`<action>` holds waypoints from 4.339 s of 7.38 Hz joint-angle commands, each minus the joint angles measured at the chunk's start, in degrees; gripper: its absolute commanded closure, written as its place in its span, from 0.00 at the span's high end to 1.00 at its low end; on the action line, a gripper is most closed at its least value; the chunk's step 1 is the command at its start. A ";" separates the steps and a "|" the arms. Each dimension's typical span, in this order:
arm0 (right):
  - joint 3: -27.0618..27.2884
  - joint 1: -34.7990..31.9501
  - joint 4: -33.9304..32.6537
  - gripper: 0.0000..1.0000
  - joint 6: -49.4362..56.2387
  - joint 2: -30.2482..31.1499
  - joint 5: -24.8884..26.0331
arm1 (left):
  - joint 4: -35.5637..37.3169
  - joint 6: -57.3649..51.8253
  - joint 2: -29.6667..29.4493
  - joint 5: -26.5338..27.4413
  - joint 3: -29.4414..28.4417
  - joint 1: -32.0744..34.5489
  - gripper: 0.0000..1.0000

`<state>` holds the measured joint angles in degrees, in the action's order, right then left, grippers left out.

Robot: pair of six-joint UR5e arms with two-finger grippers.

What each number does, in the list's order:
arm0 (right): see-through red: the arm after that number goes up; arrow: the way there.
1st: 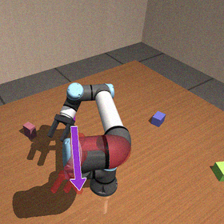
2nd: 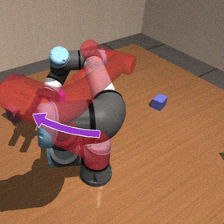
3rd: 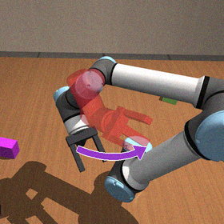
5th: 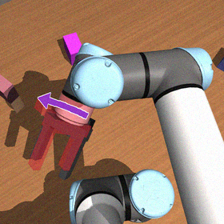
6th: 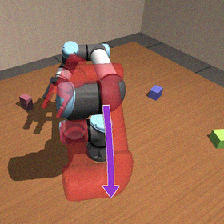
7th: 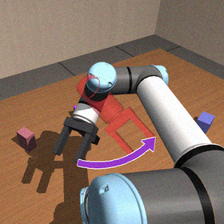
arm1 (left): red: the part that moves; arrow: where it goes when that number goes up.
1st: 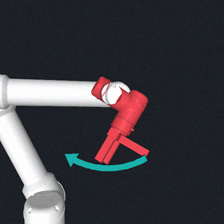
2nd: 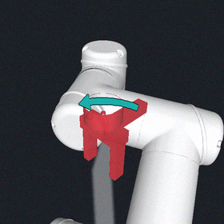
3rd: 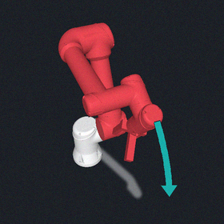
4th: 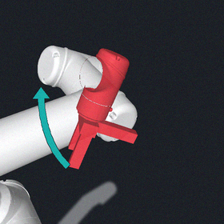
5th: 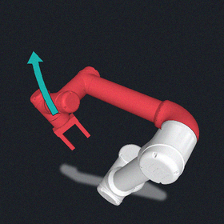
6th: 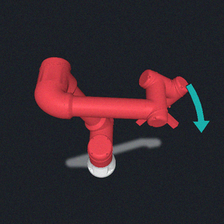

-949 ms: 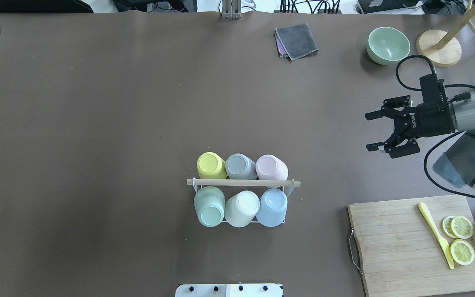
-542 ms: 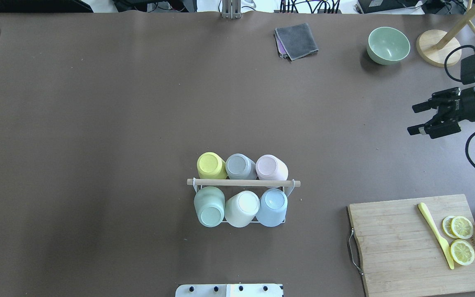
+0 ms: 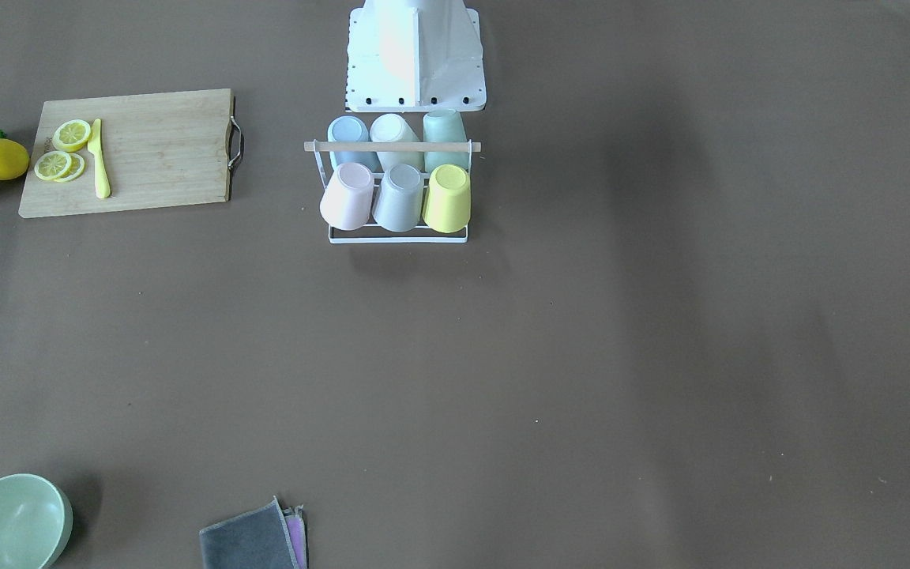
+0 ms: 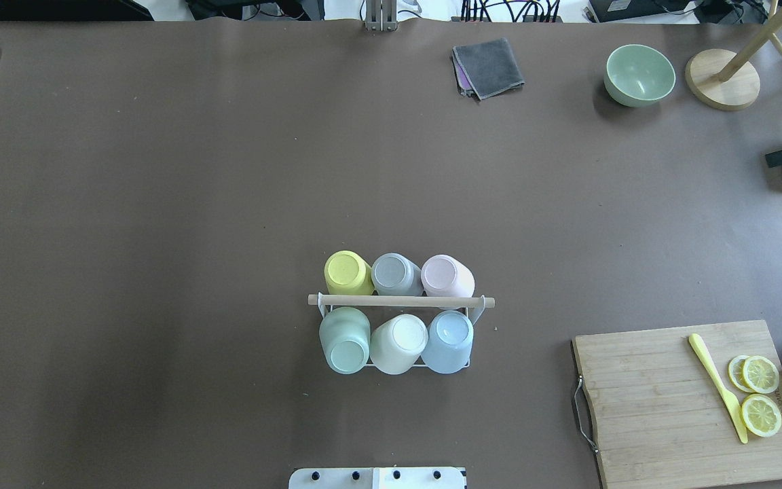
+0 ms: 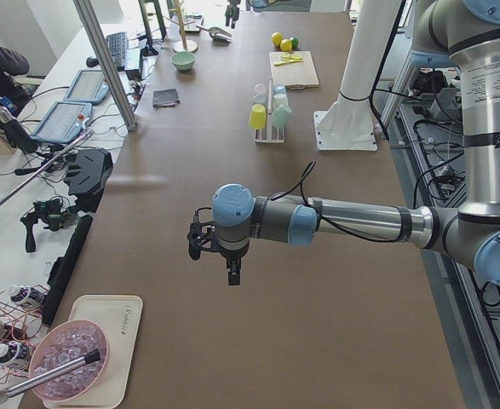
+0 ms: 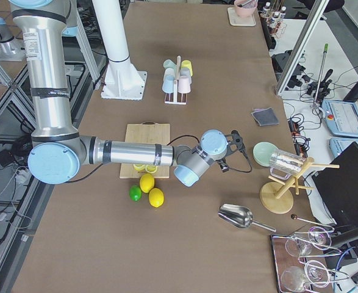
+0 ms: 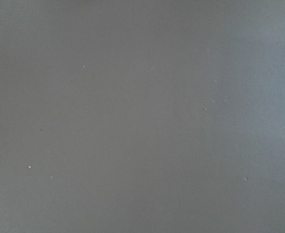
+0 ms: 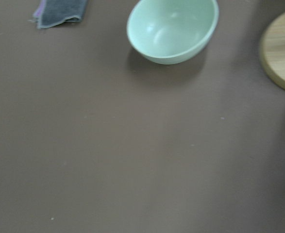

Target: Place cup on cup holder

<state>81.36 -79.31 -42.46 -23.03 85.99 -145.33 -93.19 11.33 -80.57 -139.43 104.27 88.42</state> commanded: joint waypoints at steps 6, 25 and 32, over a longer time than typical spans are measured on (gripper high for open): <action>12.33 -11.71 -46.73 1.00 13.05 9.18 13.31 | -0.06 -0.52 0.77 0.03 0.23 0.00 0.99; 9.61 -15.87 -46.92 1.00 20.40 12.63 13.67 | -0.23 -7.64 1.21 8.83 -1.34 0.09 0.99; 9.87 -15.87 -46.66 1.00 20.40 12.54 13.67 | -0.23 -7.64 1.65 7.85 -0.83 0.18 0.99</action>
<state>91.21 -95.19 -89.15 -2.64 98.53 -131.66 -93.43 3.69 -78.95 -131.50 103.44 88.58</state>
